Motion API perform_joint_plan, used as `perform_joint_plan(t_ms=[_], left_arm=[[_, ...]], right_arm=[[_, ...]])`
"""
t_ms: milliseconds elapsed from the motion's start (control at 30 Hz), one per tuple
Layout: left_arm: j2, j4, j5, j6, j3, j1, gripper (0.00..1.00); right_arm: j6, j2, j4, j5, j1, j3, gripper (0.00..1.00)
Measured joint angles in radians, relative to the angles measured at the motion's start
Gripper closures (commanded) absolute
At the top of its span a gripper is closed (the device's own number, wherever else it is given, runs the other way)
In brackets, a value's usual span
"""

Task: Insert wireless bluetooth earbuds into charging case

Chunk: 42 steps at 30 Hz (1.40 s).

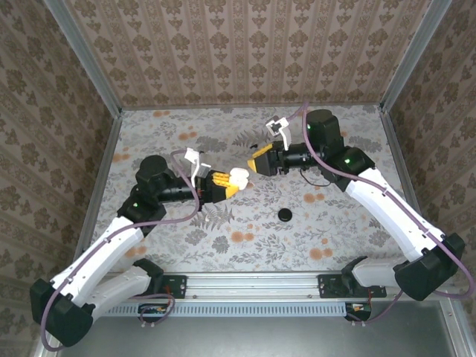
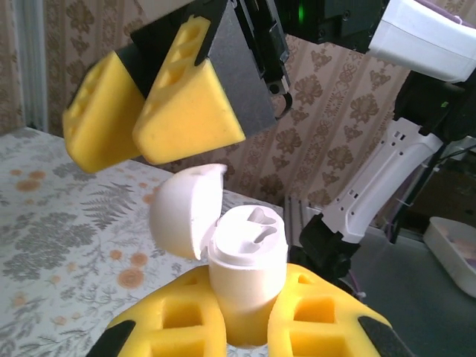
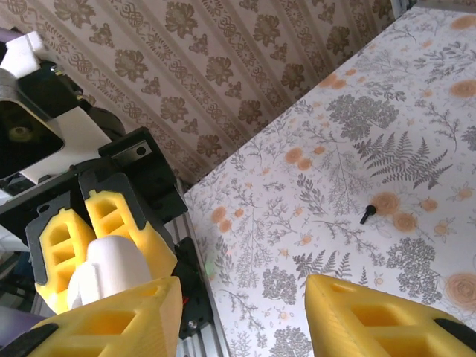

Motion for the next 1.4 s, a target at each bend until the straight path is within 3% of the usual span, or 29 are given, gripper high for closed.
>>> perform_joint_plan(t_ms=[200, 433, 600, 800, 1100, 1400], left_arm=[[-0.028, -0.072, -0.109, 0.058, -0.002, 0.000, 1.00], [-0.150, -0.203, -0.319, 0.120, -0.061, 0.002, 1.00], [-0.298, -0.315, -0.471, 0.156, -0.097, 0.002, 1.00], [-0.498, -0.414, -0.615, 0.200, -0.115, 0.002, 1.00], [-0.560, -0.519, -0.690, 0.236, -0.115, 0.002, 1.00], [-0.575, -0.592, -0.708, 0.246, -0.115, 0.004, 1.00]], right_arm=[[0.068, -0.008, 0.030, 0.040, 0.000, -0.009, 0.41], [0.209, -0.004, 0.016, 0.274, 0.009, -0.074, 0.45], [0.269, 0.149, -0.052, 0.430, 0.079, -0.067, 0.45], [0.337, 0.390, -0.111, 0.563, 0.240, -0.024, 0.48], [0.362, 0.737, -0.184, 0.665, 0.468, 0.290, 0.53], [0.352, 0.910, -0.273, 0.734, 0.517, 0.459, 0.52]])
